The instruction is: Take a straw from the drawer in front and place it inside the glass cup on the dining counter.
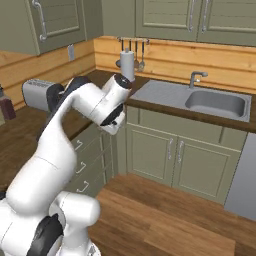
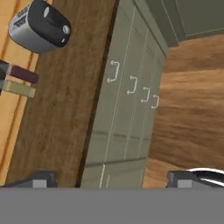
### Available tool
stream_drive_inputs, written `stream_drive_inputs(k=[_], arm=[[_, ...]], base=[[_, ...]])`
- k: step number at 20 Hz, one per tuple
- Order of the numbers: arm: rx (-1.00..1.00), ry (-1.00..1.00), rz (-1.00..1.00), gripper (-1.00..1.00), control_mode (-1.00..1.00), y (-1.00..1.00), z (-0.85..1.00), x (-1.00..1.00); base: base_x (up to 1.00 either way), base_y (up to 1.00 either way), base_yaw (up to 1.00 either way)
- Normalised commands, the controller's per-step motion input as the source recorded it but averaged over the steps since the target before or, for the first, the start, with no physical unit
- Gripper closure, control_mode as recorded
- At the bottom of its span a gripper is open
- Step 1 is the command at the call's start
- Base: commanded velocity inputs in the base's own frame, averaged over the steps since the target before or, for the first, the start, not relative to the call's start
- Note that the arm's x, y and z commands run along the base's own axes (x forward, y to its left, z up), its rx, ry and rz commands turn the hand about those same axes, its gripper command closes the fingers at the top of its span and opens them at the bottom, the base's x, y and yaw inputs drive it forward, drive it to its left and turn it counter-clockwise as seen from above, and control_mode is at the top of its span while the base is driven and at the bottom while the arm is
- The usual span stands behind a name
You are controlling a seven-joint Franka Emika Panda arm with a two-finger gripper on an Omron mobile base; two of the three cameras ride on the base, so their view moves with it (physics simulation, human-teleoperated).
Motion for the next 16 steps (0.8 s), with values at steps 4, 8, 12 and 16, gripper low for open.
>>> stream_drive_inputs(k=[4, 8, 12, 16], arm=[[0.61, 0.0, 0.01, -1.0, -1.0, -0.31, -0.87, 0.32], [0.47, -0.01, 0.03, -1.0, -1.0, -0.01, -0.96, 0.36], [0.37, -0.01, 0.01, -1.0, -1.0, 0.0, -0.94, 0.3], [0.31, -0.01, 0.01, -1.0, -1.0, 0.1, -0.86, 0.28]], base=[[0.0, 0.0, 0.0], [0.0, 0.0, 0.0], [0.0, 0.0, 0.0], [0.0, 0.0, 0.0]])
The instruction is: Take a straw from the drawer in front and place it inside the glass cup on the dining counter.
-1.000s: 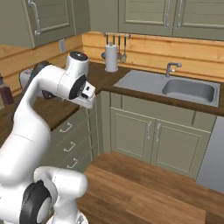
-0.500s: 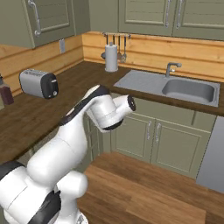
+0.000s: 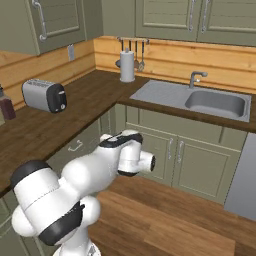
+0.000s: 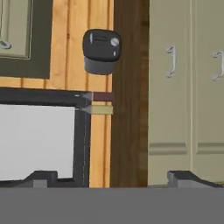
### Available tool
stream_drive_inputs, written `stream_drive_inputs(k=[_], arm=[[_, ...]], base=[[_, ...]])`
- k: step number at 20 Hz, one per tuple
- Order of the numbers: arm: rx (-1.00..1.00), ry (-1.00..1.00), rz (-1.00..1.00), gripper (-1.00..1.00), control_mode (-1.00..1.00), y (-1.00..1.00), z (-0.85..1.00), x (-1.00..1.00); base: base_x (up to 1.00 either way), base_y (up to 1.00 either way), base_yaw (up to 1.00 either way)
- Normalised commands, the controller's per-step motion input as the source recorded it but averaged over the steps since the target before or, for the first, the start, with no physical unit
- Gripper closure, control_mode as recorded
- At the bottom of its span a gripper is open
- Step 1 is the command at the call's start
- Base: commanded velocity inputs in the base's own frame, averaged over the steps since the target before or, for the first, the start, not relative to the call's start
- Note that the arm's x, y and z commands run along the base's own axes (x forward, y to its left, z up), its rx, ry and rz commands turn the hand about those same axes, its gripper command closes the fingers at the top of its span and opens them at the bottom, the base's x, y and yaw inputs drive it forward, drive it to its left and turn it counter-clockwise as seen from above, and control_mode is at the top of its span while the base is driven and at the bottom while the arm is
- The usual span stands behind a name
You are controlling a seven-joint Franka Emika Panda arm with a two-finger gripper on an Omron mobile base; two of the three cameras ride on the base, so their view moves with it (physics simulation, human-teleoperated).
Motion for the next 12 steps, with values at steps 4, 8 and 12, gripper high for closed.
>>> stream_drive_inputs(k=[4, 8, 12], arm=[[0.23, -0.01, 0.02, -1.0, -1.0, 0.38, -0.69, 0.4], [0.14, -0.02, 0.0, -1.0, -1.0, 0.6, -0.45, 0.54], [0.05, 0.0, 0.0, -1.0, -1.0, 0.42, -0.3, 0.63]], base=[[0.0, 0.0, 0.0], [0.0, 0.0, 0.0], [0.0, 0.0, 0.0]])
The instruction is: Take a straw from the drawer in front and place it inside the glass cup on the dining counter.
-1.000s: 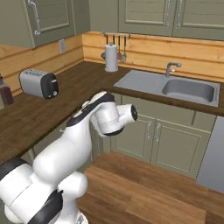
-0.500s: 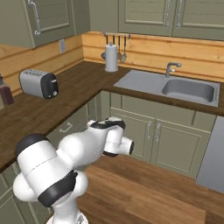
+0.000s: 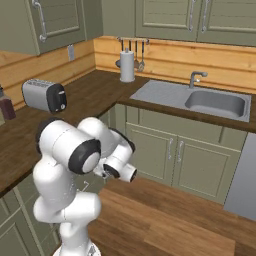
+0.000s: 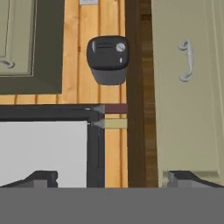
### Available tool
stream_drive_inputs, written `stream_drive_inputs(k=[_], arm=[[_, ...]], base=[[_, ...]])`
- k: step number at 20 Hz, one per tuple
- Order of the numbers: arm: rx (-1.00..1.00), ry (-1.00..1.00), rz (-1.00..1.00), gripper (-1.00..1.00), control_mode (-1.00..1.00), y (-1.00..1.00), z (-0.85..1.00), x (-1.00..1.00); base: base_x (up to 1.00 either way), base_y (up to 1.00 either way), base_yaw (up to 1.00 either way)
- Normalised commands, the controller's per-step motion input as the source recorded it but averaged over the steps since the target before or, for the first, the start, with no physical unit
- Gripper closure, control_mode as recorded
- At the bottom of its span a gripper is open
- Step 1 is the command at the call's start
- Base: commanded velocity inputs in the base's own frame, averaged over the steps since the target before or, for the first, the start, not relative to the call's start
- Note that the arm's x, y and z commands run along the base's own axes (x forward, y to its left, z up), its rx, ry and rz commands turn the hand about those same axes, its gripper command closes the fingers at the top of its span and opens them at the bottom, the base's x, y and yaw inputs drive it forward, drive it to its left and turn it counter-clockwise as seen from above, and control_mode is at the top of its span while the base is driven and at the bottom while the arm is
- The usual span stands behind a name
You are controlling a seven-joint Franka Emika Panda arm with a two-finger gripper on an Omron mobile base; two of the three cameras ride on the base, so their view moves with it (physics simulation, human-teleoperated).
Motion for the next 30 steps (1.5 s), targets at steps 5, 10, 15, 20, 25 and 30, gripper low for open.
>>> stream_drive_inputs(k=[5, 10, 15, 20, 25, 30], arm=[[0.0, 0.0, 0.0, -1.0, -1.0, 0.4, -0.41, 0.63], [0.0, 0.0, 0.0, -1.0, -1.0, 0.57, -0.42, 0.61], [-0.01, 0.0, 0.0, -1.0, -1.0, 0.47, -0.4, 0.65], [-0.02, 0.01, 0.0, -1.0, -1.0, 0.17, -0.39, 0.75], [-0.03, 0.0, 0.0, -1.0, -1.0, 0.2, -0.28, 0.61], [-0.07, 0.0, 0.0, -1.0, -1.0, 0.52, -0.18, 0.17]], base=[[0.0, 0.0, 0.0], [0.0, 0.0, 0.0], [0.0, 0.0, 0.0], [0.0, 0.0, 0.0], [0.0, 0.0, 0.0], [0.0, 0.0, 0.0]])
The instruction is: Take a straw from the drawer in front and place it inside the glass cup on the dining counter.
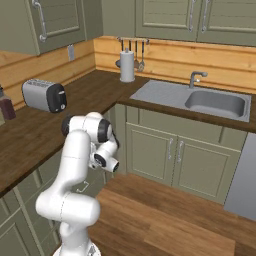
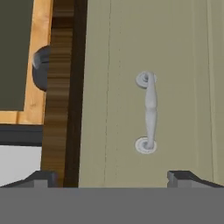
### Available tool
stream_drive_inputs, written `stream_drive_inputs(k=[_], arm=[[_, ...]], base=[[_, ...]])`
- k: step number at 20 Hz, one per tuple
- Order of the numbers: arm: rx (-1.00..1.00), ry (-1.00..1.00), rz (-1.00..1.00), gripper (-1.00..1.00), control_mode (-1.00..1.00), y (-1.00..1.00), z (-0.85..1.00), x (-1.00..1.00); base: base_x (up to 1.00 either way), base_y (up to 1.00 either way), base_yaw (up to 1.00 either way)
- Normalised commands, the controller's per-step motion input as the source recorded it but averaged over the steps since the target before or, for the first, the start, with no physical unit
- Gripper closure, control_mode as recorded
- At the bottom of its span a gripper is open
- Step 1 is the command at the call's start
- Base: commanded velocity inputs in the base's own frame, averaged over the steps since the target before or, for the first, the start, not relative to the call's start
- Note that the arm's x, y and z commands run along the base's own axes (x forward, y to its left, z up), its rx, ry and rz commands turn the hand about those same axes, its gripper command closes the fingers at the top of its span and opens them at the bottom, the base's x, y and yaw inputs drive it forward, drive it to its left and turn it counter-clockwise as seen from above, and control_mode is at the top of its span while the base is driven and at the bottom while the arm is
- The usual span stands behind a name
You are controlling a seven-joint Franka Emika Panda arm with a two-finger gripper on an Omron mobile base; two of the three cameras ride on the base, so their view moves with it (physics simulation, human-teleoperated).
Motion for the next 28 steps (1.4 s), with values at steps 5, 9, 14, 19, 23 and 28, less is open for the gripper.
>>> stream_drive_inputs(k=[5, 9, 14, 19, 23, 28], arm=[[-0.07, -0.01, 0.0, -1.0, -1.0, 0.41, -0.14, 0.21], [-0.07, -0.01, 0.0, -1.0, -1.0, 0.26, -0.18, 0.26], [-0.09, 0.0, 0.0, -1.0, -1.0, 0.19, -0.29, 0.37], [-0.07, 0.0, 0.0, -1.0, -1.0, 0.14, -0.31, 0.39], [-0.02, -0.01, 0.0, -1.0, -1.0, 0.15, -0.31, 0.36], [0.0, -0.02, 0.0, 1.0, -1.0, 0.24, -0.19, 0.09]], base=[[0.0, 0.0, 0.0], [0.0, 0.0, 0.0], [0.0, 0.0, 0.0], [0.0, 0.0, 0.0], [0.0, 0.0, 0.0], [0.0, 0.0, 0.0]])
